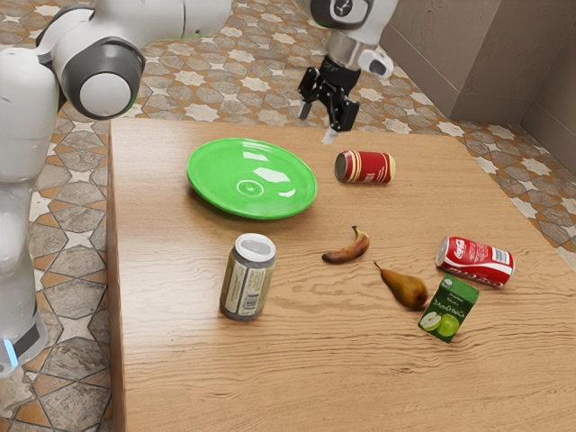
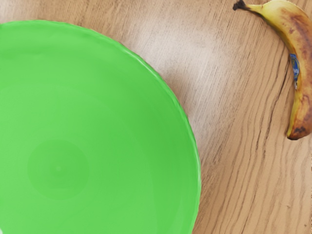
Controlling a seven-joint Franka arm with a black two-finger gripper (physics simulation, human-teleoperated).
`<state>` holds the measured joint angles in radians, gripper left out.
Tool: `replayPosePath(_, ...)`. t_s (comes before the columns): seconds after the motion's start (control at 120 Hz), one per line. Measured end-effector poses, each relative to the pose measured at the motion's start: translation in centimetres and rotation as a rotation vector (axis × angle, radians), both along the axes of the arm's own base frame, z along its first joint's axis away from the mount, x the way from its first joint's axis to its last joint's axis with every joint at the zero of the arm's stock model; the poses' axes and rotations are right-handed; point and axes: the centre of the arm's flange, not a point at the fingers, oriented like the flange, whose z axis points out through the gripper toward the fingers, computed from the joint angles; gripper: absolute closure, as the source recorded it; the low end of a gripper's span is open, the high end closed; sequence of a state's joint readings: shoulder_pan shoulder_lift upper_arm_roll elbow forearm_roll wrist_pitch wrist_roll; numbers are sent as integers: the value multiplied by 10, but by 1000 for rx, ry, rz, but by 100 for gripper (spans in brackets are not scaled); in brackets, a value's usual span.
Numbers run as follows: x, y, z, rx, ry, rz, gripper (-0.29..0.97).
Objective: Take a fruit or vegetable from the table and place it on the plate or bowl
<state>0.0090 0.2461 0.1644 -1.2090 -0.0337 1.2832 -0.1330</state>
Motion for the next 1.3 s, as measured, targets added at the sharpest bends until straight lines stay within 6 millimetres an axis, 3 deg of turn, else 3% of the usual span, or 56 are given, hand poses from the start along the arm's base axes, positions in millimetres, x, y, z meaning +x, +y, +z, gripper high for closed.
replayPosePath(0.192, 9, 5, 5, 13, -78, 37, 0)
replayPosePath(0.275, 7, 30, 5, -26, -99, 95, 0)
replayPosePath(0.333, 5, 33, 12, -40, -117, 109, 0)
replayPosePath(0.467, -24, 20, 75, -42, -219, 150, 0)
replayPosePath(0.533, -36, -11, 101, -52, -260, 132, 0)
replayPosePath(0.642, -19, -105, 60, -38, -164, 56, 0)
replayPosePath(0.692, -15, -125, 37, -23, -125, 69, 0)
replayPosePath(0.958, 19, -108, -96, 62, 34, 324, 0)
replayPosePath(1.3, 59, -134, -156, 24, -13, 502, 0)
